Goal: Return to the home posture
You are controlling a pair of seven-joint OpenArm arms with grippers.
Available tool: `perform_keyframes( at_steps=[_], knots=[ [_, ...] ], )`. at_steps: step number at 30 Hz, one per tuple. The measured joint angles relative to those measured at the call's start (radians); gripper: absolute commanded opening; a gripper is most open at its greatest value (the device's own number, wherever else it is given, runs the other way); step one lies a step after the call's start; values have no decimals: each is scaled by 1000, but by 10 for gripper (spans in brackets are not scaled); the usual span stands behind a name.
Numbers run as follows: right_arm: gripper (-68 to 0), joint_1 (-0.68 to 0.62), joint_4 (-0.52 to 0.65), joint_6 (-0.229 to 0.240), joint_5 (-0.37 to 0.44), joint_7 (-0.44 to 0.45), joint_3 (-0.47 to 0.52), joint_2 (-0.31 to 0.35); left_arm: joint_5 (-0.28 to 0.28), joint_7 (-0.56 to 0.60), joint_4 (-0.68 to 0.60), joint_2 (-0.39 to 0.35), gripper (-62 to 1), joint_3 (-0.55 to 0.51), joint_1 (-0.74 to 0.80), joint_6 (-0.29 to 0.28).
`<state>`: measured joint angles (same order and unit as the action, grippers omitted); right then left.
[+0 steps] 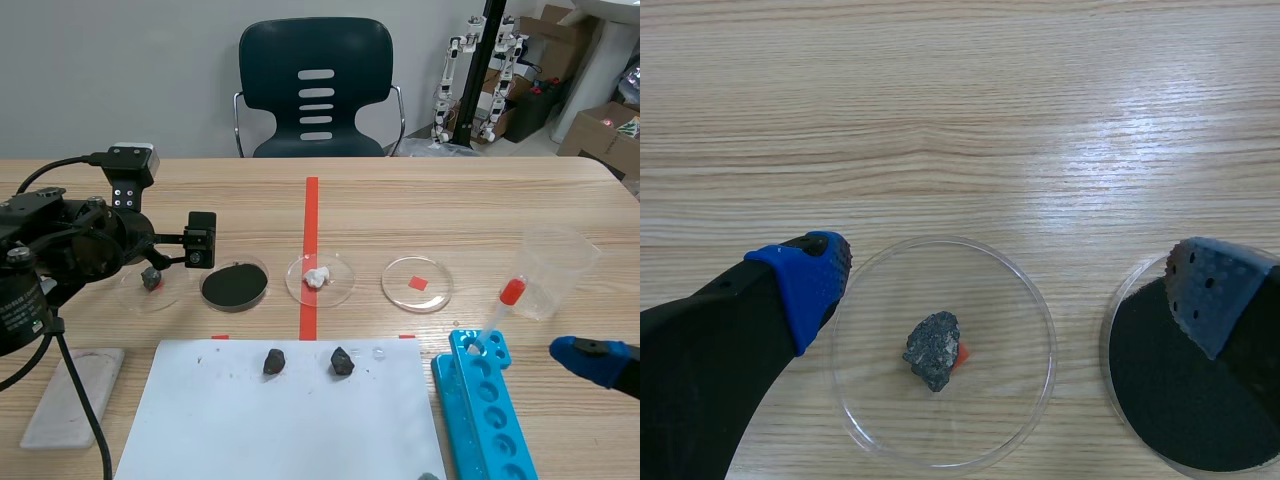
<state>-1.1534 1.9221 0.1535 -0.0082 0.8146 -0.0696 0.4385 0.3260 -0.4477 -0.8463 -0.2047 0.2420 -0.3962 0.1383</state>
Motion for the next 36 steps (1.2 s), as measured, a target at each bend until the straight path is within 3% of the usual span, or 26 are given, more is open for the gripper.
perform_keyframes(
  at_steps=[7,11,15,27,32,36],
  knots=[
    [4,0,0,0,0,0,0,0,0,35,0,0,14,0,5,-11],
    [4,0,0,0,0,0,0,0,1,108,-39,-19,14,0,57,-142],
    [4,0,0,0,0,0,0,0,1,158,-188,-73,14,0,180,-264],
    [4,0,0,0,0,0,0,0,-13,394,-721,-311,14,0,632,-265],
    [4,0,0,0,0,0,0,0,-100,517,-877,-381,14,0,827,-264],
    [4,0,0,0,0,0,0,0,-130,592,-980,-394,14,-36,959,-266]
  ],
)
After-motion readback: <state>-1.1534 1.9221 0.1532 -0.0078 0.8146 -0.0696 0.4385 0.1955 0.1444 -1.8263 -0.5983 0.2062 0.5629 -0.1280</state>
